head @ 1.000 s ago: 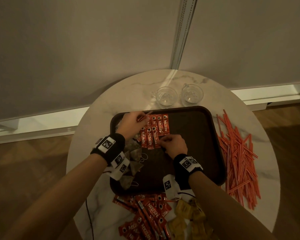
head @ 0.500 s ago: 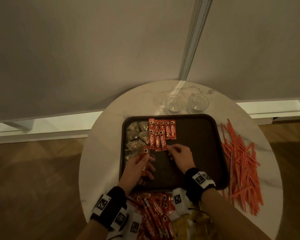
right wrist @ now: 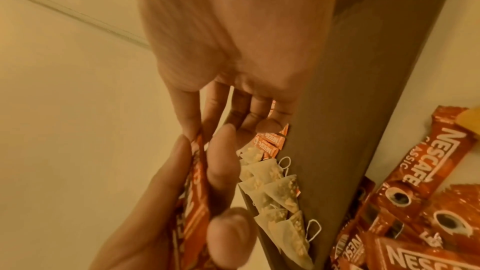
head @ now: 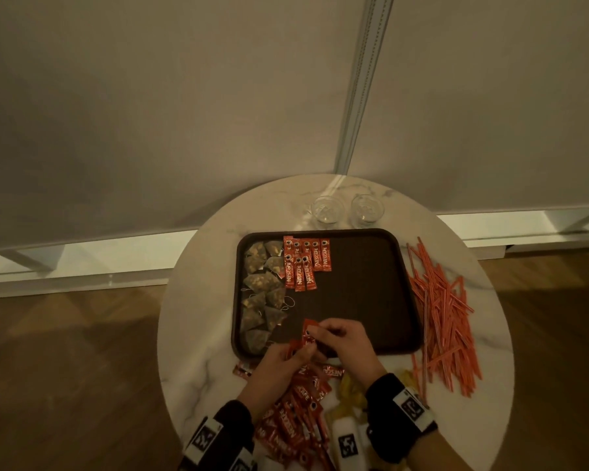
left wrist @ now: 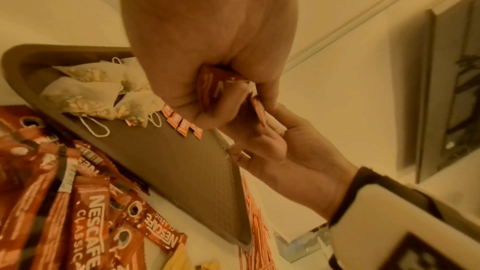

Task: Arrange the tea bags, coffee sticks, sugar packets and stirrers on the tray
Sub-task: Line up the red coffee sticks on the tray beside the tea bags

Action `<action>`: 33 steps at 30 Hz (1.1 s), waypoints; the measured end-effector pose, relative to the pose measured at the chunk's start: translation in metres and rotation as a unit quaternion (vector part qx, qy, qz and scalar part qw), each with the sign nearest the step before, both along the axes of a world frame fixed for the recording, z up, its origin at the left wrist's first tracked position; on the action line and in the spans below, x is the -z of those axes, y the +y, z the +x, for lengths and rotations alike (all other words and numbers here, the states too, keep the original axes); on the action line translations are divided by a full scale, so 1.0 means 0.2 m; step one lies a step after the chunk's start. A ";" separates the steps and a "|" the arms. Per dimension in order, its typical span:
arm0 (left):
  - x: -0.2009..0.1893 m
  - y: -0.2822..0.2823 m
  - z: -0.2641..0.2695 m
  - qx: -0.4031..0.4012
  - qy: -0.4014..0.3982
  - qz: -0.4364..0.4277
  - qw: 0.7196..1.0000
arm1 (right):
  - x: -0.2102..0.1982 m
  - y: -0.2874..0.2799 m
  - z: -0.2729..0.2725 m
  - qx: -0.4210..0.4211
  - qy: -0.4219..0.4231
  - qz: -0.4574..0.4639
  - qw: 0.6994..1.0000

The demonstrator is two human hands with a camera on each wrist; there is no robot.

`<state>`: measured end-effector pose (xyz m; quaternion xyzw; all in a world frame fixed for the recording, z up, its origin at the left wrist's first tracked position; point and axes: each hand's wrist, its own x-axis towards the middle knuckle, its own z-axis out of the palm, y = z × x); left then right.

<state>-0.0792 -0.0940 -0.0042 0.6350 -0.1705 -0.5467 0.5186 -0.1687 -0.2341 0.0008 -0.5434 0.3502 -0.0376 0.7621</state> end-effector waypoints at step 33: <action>-0.06 0.07 -0.04 -0.079 -0.141 -0.014 0.987 | -0.05 0.14 -0.18 -0.032 0.030 -0.091 0.995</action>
